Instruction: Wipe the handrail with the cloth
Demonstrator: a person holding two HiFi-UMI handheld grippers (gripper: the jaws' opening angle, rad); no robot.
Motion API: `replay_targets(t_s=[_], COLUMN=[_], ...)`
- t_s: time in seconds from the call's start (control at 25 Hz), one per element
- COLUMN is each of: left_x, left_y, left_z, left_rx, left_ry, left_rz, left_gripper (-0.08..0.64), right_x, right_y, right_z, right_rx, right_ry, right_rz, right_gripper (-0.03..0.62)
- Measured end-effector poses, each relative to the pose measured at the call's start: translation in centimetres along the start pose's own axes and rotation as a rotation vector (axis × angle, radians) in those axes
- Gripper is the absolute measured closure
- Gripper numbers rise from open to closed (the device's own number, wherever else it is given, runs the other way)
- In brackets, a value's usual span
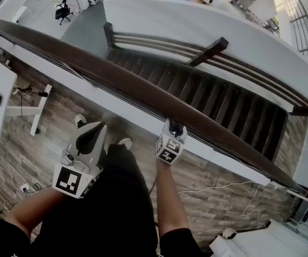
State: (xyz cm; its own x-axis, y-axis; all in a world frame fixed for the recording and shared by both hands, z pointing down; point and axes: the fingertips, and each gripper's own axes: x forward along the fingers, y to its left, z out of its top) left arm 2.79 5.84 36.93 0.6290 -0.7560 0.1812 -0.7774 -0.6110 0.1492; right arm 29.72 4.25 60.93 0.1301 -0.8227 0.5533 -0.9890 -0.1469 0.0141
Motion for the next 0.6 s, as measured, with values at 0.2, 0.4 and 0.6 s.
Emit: replay_targets(t_s=[0.2, 0.4, 0.6], left_x=[-0.7, -2.2, -4.1], left_y=[1.6, 5.3, 9.8], left_z=[0.4, 0.8, 2.2], left_rx=[-0.026, -0.007, 0.005], left_ry=[-0.005, -0.007, -0.014], left_rz=[0.005, 0.025, 0.049], left_gripper=[0.560, 0.560, 0.560], right_x=[-1.5, -1.0, 0.8], right_y=[6.4, 15.9, 23.8], right_z=[0.5, 0.9, 0.8], right_rx=[-0.014, -0.040, -0.027], right_ry=[-0.046, -0.059, -0.022], right_rz=[0.107, 0.250, 0.300], right_gripper=[0.428, 0.428, 0.431])
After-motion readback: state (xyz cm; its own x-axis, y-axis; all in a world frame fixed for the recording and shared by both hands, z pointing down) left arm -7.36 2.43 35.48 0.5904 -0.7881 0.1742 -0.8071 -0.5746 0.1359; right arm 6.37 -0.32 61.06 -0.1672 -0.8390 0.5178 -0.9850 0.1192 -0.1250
